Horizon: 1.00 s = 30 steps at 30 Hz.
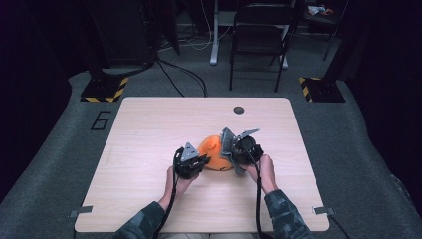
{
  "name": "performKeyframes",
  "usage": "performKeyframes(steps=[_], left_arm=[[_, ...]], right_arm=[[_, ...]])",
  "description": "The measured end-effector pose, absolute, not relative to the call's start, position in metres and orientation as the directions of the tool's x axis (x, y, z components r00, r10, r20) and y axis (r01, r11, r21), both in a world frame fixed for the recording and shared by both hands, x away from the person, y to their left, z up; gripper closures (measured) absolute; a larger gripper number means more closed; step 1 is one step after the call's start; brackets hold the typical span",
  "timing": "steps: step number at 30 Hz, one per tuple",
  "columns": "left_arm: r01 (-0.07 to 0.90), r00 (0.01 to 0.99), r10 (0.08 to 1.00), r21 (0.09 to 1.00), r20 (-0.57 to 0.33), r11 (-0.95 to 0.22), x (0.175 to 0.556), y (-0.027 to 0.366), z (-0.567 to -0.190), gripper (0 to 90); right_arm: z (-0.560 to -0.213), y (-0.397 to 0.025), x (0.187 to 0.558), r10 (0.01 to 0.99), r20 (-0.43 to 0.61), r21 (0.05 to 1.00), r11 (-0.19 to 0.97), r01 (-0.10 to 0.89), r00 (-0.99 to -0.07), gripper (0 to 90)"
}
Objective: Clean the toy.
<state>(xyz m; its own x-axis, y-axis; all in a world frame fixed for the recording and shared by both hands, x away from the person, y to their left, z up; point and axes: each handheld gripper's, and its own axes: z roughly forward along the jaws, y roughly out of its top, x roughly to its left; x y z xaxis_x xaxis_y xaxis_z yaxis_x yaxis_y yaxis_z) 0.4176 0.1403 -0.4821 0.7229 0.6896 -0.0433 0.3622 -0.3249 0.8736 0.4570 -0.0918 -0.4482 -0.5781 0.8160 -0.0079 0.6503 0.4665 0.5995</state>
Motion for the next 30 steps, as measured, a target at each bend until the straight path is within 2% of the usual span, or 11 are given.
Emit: performKeyframes(steps=[7, 12, 18, 23, 24, 26, 30], left_arm=[[0.356, 0.718, 0.694, 0.879, -0.04, -0.318, 0.417, 0.139, -0.483, 83.9], [0.356, 0.718, 0.695, 0.881, -0.045, -0.311, 0.418, 0.141, -0.483, 83.8], [0.358, 0.718, 0.694, 0.882, -0.049, -0.308, 0.418, 0.142, -0.484, 83.7], [0.361, 0.717, 0.695, 0.881, -0.053, -0.305, 0.419, 0.142, -0.483, 83.6], [0.356, 0.717, 0.695, 0.883, -0.049, -0.305, 0.419, 0.142, -0.484, 83.5], [0.353, 0.717, 0.695, 0.884, -0.045, -0.308, 0.418, 0.141, -0.484, 83.4], [0.354, 0.72, 0.693, 0.882, -0.044, -0.312, 0.417, 0.14, -0.483, 83.3]], right_arm=[[-0.463, -0.101, 0.464, 0.832, 0.016, 0.549, 0.456, 0.701, -0.554, 68.2], [-0.493, -0.107, 0.473, 0.854, 0.004, 0.477, 0.455, 0.752, -0.52, 68.1], [-0.487, -0.105, 0.473, 0.851, -0.023, 0.457, 0.476, 0.751, -0.525, 68.1], [-0.457, -0.111, 0.467, 0.861, -0.027, 0.528, 0.444, 0.724, -0.508, 68.2], [-0.437, -0.109, 0.461, 0.85, -0.023, 0.602, 0.432, 0.672, -0.526, 68.2], [-0.424, -0.104, 0.454, 0.843, -0.016, 0.641, 0.421, 0.642, -0.538, 68.2], [-0.422, -0.084, 0.446, 0.818, -0.033, 0.682, 0.438, 0.585, -0.574, 68.3]])
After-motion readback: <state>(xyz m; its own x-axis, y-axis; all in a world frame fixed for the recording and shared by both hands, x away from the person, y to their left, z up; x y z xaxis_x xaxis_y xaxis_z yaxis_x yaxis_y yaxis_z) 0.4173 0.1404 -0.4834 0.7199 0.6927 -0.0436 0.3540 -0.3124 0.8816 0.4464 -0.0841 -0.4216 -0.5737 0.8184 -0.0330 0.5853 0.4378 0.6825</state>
